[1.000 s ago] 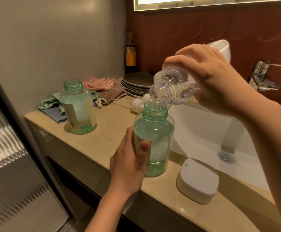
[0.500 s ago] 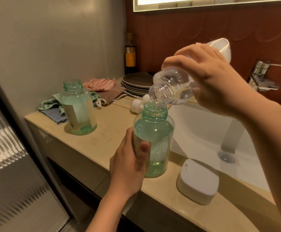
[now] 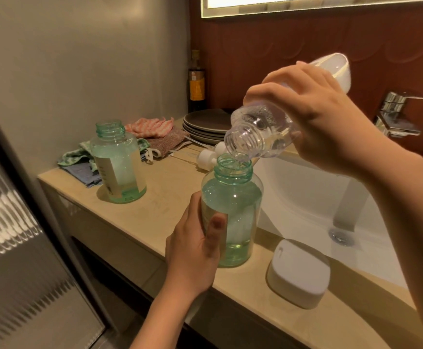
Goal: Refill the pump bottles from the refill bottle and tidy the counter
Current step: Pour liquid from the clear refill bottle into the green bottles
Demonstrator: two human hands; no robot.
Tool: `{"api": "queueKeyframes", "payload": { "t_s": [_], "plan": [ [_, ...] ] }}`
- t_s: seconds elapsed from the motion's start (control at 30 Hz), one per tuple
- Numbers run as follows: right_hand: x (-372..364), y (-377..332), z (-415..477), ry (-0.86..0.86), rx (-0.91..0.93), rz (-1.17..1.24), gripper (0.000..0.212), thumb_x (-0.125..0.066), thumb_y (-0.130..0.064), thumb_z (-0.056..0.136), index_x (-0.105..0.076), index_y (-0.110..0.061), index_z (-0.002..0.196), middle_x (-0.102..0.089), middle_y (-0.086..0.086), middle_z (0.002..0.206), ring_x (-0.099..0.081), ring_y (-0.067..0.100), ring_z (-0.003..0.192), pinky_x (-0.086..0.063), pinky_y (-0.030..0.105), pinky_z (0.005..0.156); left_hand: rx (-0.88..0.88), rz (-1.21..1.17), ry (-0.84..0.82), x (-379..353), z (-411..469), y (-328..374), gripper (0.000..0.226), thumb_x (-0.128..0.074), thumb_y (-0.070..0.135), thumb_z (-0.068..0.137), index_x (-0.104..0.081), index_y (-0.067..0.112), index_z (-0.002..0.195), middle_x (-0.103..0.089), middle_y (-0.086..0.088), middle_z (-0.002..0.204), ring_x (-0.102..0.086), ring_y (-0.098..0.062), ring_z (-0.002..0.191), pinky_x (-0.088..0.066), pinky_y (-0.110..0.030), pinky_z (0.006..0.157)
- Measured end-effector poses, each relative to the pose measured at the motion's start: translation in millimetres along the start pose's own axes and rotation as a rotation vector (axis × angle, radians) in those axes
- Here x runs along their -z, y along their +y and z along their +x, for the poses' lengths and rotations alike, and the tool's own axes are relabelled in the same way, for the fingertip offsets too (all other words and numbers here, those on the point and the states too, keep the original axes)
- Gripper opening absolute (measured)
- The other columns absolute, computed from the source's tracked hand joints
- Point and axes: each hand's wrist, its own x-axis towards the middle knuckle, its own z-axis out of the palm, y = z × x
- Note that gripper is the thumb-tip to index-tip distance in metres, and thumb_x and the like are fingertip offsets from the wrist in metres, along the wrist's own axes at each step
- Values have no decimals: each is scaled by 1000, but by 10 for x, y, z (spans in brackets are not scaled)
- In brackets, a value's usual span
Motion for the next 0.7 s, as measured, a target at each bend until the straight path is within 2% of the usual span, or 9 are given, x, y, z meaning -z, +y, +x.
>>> {"api": "queueKeyframes", "payload": {
  "t_s": [0.2,0.33,0.5,0.6,0.7],
  "plan": [
    [11,-7,2,6,1,-18,75,-58,20,65,-45,-18,128,-51,16,121,-44,38,113,-27,47,105,-1,-3,2,0,-1,-7,65,-4,91,66,-39,51,102,-55,26,101,-54,6,87,-42,-23,70],
    [20,-15,6,11,3,-19,72,-57,19,66,-46,-18,127,-51,16,122,-44,37,114,-25,47,106,-6,2,-5,3,0,-3,66,-3,91,66,-39,49,102,-53,27,103,-53,8,87,-39,-17,68],
    [22,-18,7,12,5,-26,74,-56,20,65,-45,-18,128,-51,16,122,-43,36,115,-23,46,108,2,9,-9,2,0,-3,59,-3,92,65,-35,61,104,-53,31,101,-52,11,88,-37,-13,69],
    [25,-22,7,15,1,-27,77,-55,22,63,-45,-18,128,-51,16,122,-41,35,115,-22,45,108,-3,-1,-5,-1,2,-10,64,-4,91,66,-38,53,103,-55,27,98,-54,6,86,-41,-24,69],
    [29,-28,6,15,0,-30,76,-55,22,64,-46,-17,128,-51,17,122,-42,35,115,-22,46,108,-4,-5,1,-5,1,-15,67,-5,91,66,-40,47,103,-57,22,95,-54,3,84,-42,-29,69]
  ]
}}
